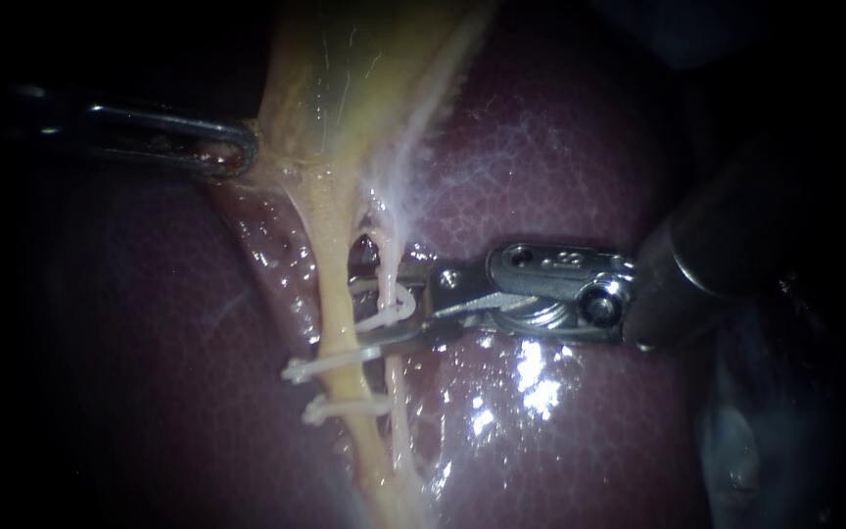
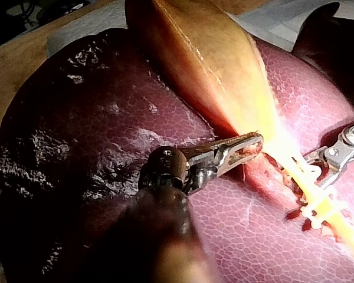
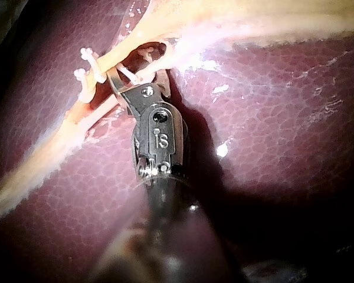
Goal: Clipping third clip left tube
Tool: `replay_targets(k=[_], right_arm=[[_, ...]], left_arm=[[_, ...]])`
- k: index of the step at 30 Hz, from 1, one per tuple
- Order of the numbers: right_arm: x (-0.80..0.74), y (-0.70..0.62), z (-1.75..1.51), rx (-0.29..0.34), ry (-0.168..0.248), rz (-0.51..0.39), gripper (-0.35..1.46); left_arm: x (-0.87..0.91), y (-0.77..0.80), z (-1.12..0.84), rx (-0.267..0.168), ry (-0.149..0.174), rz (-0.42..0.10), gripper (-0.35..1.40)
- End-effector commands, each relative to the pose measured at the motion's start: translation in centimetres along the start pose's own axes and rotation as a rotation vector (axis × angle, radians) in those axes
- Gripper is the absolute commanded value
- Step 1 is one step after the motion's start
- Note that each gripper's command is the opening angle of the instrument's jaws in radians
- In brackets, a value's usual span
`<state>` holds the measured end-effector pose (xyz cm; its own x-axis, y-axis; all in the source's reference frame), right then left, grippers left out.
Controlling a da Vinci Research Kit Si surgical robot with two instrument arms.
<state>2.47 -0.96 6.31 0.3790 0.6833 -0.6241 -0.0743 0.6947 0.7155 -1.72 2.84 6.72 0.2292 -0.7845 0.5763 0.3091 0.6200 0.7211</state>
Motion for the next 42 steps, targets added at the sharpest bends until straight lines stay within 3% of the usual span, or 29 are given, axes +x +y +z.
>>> replay_targets(k=[1, 8, 19, 30, 35, 42], right_arm=[[0.0, 0.0, -0.01, 0.001, -0.001, 0.0, 0.5], [-0.08, 0.04, -0.15, 0.009, 0.0, 0.004, 0.5], [-0.2, -0.01, -0.62, 0.004, -0.032, 0.0, 0.5], [0.07, -0.14, -0.91, 0.006, -0.027, 0.024, 0.5], [0.17, -0.21, -0.85, 0.018, -0.01, 0.042, 0.5], [0.23, -0.19, -0.69, 0.046, 0.013, 0.088, 0.5]], left_arm=[[0.0, 0.0, 0.0, 0.0, 0.0, 0.0, -0.35], [0.01, 0.01, 0.0, 0.0, 0.0, 0.001, -0.35], [0.01, 0.01, -0.02, 0.002, 0.0, 0.001, -0.35], [0.01, 0.02, -0.02, 0.002, 0.0, 0.001, -0.35], [0.01, 0.02, -0.02, 0.002, 0.0, 0.001, -0.35], [0.01, 0.02, -0.01, 0.002, 0.0, 0.001, -0.35]])
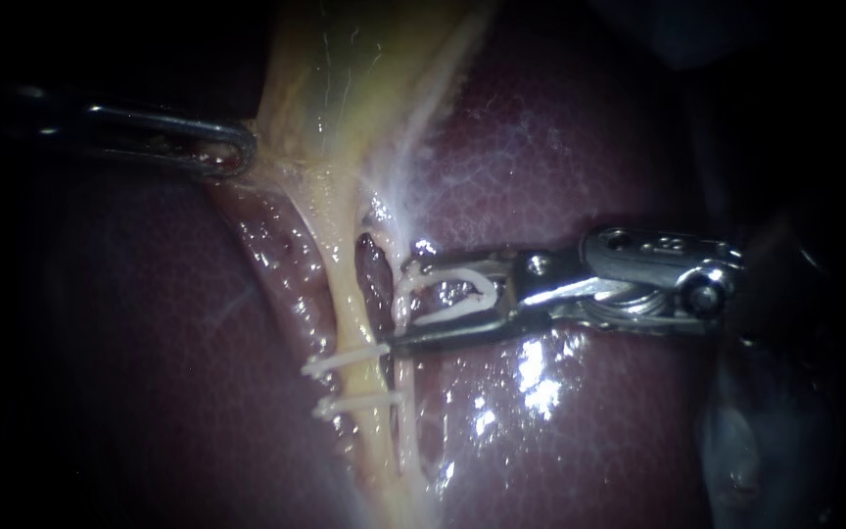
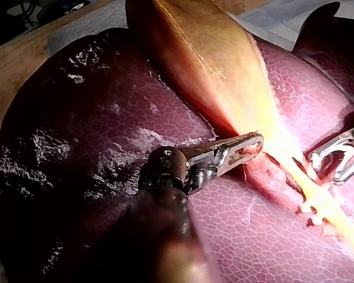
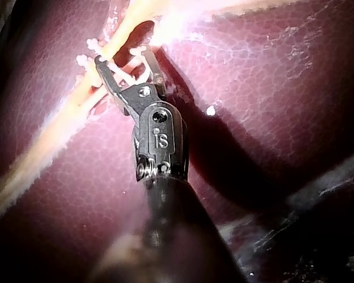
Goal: Clipping third clip left tube
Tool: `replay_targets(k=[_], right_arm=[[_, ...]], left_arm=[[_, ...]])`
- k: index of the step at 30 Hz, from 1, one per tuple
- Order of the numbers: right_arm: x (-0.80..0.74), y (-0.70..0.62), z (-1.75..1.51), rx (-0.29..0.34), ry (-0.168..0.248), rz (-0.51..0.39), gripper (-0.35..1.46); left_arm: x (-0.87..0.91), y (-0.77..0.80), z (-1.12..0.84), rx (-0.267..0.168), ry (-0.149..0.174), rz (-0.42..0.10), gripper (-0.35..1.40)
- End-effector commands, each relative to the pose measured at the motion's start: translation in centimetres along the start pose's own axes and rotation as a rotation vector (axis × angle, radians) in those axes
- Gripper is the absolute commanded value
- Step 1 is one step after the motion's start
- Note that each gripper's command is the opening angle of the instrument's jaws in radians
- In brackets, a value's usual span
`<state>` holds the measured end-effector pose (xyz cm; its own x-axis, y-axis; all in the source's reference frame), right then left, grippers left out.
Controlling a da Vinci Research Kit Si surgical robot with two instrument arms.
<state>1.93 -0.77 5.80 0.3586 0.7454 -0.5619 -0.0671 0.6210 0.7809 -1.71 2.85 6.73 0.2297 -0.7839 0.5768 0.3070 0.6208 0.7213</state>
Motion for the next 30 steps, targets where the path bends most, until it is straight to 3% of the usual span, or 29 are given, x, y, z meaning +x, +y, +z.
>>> replay_targets(k=[1, 6, 17, 20, 30], right_arm=[[-0.01, 0.01, 0.03, 0.005, 0.0, 0.011, 0.5], [-0.09, 0.1, 0.14, 0.024, 0.011, 0.047, 0.5], [-0.42, 0.43, 0.35, 0.06, 0.001, 0.128, 0.5], [-0.41, 0.46, 0.44, 0.096, 0.016, 0.151, 0.49], [-0.2, 0.39, 0.72, 0.253, 0.135, 0.23, 0.49]], left_arm=[[0.0, 0.0, 0.0, -0.001, 0.0, 0.0, -0.35], [0.01, 0.0, 0.01, -0.001, 0.0, 0.0, -0.35], [0.02, 0.01, 0.02, 0.001, 0.0, 0.001, -0.35], [0.03, 0.01, 0.03, 0.0, 0.0, 0.001, -0.35], [0.04, 0.02, 0.04, 0.0, 0.0, 0.002, -0.35]])
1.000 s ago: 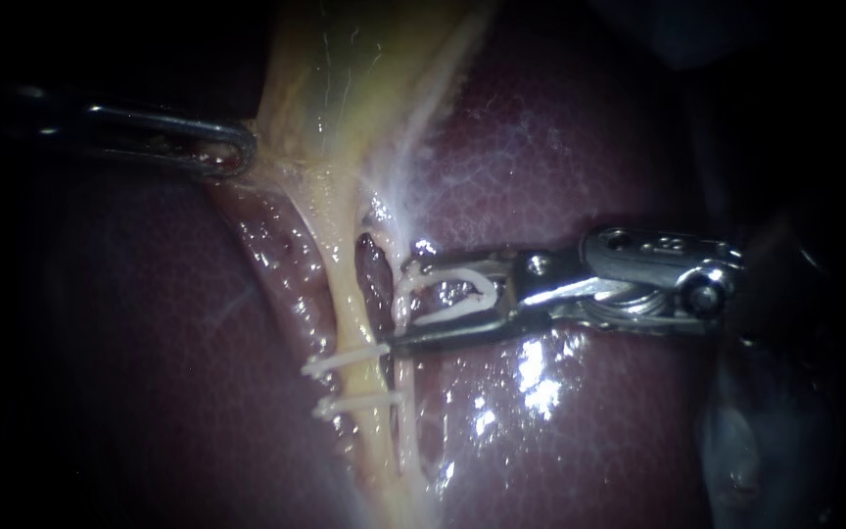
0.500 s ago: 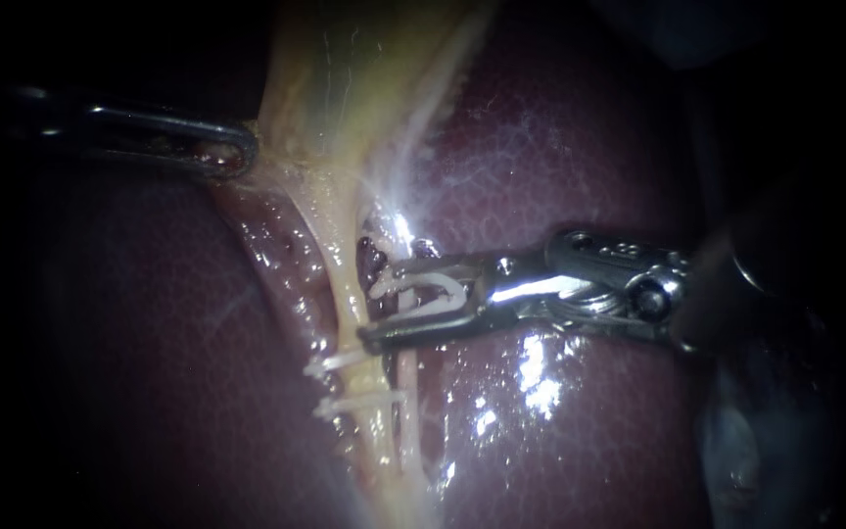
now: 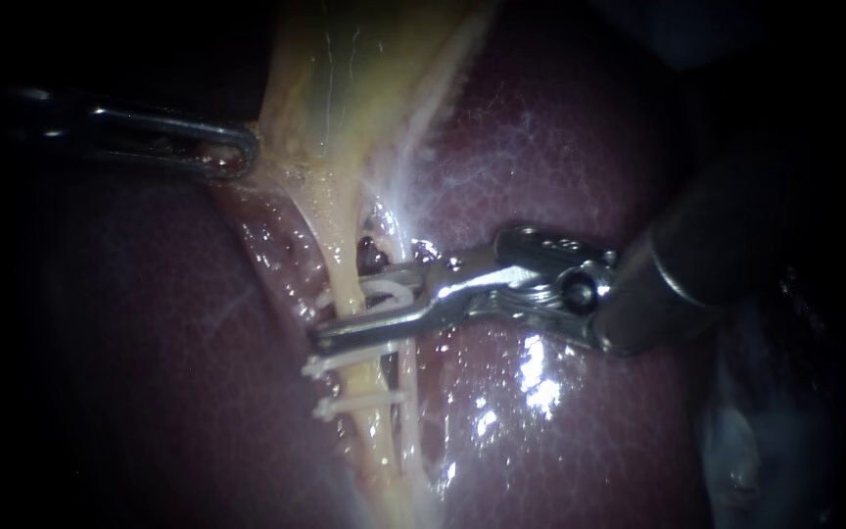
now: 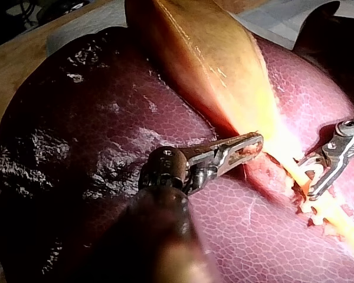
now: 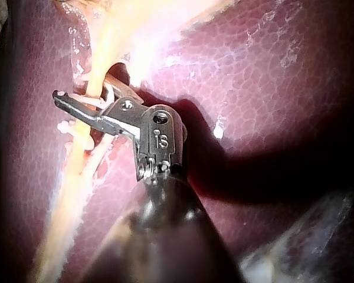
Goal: Clipping third clip left tube
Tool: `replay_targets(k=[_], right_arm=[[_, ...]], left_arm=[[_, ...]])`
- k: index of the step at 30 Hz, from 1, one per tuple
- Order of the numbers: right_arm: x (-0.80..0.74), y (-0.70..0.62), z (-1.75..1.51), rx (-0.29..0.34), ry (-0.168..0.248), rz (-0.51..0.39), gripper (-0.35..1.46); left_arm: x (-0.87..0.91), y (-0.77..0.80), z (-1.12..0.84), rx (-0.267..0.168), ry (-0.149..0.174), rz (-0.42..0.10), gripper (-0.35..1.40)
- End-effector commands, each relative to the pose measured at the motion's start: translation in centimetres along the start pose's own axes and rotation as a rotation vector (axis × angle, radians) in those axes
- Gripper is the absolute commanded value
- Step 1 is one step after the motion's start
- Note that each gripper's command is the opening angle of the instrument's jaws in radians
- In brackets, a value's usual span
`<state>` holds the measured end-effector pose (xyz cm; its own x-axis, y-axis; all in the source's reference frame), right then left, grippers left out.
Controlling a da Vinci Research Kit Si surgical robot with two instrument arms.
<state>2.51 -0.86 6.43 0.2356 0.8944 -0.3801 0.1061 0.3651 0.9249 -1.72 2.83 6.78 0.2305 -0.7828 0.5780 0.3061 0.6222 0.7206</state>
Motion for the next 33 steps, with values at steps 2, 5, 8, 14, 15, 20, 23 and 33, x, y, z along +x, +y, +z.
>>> replay_targets(k=[2, 5, 8, 14, 15, 20, 23, 33], right_arm=[[0.07, -0.06, 0.04, 0.012, 0.018, 0.001, 0.49], [0.19, -0.14, 0.06, 0.016, 0.026, 0.007, 0.49], [0.34, -0.24, 0.03, 0.018, 0.046, 0.016, 0.48], [0.54, -0.36, -0.03, 0.015, 0.062, 0.017, 0.47], [0.54, -0.36, -0.03, 0.015, 0.063, 0.018, 0.47], [0.52, -0.35, -0.05, 0.016, 0.062, 0.017, 0.34], [0.51, -0.37, -0.09, 0.018, 0.06, 0.017, 0.02], [0.49, -0.36, -0.13, 0.002, 0.059, -0.007, -0.35]], left_arm=[[0.0, 0.0, 0.0, 0.0, 0.0, 0.0, -0.35], [0.0, 0.0, 0.0, 0.0, 0.0, 0.0, -0.35], [0.0, 0.0, 0.01, 0.0, 0.0, 0.0, -0.35], [0.0, 0.0, 0.01, 0.0, 0.0, 0.0, -0.35], [0.0, 0.0, 0.0, 0.0, 0.0, 0.0, -0.35], [0.0, 0.0, 0.01, 0.0, 0.0, 0.0, -0.35], [0.0, 0.0, 0.0, 0.0, 0.0, 0.0, -0.35], [0.0, 0.0, 0.0, 0.0, 0.0, 0.0, -0.35]])
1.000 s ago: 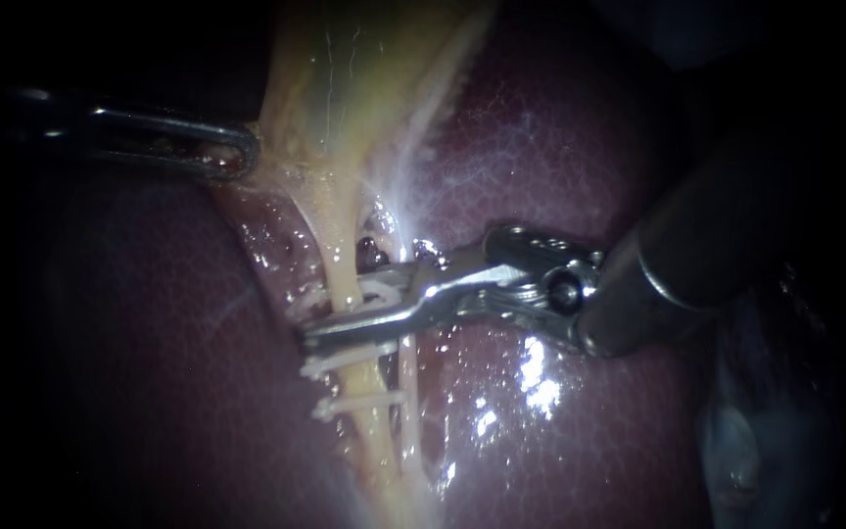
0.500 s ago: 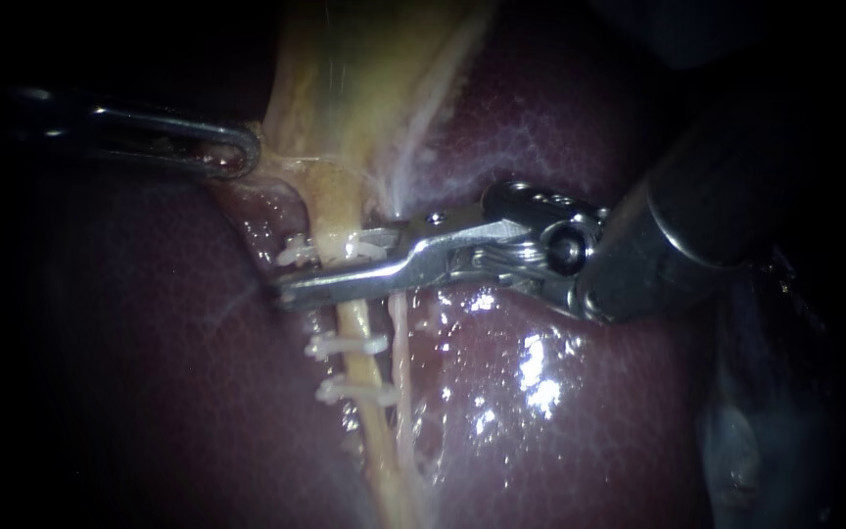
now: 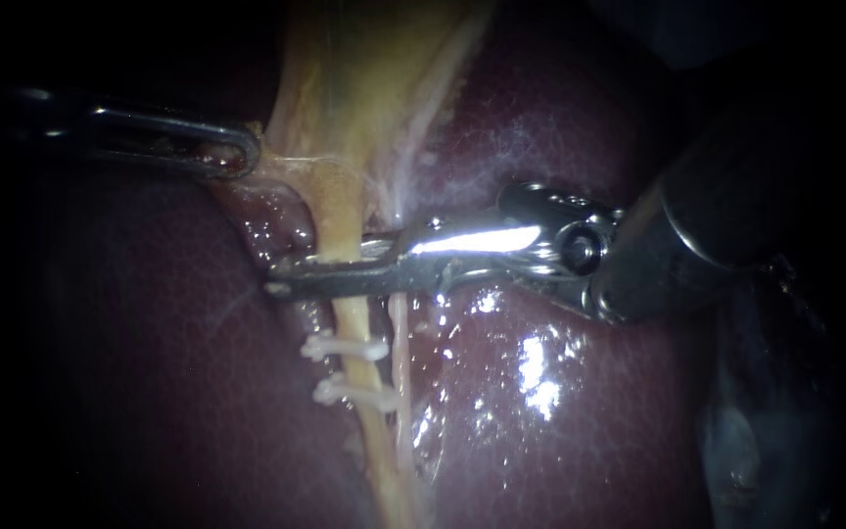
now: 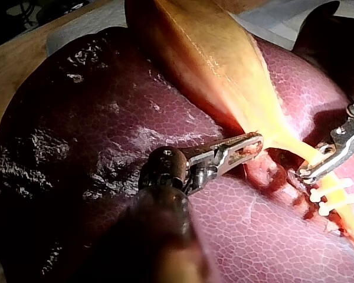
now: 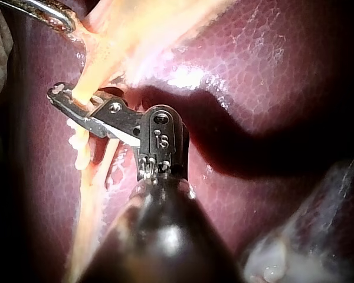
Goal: Clipping third clip left tube
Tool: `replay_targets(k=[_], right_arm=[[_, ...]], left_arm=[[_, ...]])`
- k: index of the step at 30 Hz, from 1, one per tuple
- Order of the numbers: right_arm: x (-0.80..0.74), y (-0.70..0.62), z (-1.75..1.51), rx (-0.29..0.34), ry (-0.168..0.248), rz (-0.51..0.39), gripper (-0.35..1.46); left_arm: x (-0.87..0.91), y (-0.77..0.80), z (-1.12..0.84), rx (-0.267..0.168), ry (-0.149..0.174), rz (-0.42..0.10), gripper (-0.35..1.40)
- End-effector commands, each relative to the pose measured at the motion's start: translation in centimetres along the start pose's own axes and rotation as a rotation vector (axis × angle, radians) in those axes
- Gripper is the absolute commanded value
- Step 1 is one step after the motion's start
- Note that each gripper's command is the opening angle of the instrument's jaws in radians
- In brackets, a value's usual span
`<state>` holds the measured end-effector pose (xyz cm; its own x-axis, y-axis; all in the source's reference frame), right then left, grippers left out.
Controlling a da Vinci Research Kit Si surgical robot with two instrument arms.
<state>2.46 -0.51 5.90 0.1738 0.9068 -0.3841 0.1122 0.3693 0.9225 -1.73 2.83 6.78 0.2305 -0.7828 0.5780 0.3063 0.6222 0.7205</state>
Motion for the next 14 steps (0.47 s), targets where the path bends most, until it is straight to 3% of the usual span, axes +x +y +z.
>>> replay_targets(k=[1, 14], right_arm=[[-0.02, 0.0, 0.0, -0.004, -0.007, -0.007, -0.35], [-0.03, 0.04, -0.01, -0.01, -0.011, -0.02, -0.35]], left_arm=[[0.0, 0.0, 0.0, 0.0, 0.0, 0.0, -0.35], [0.0, 0.0, 0.0, 0.0, 0.0, 0.0, -0.35]])
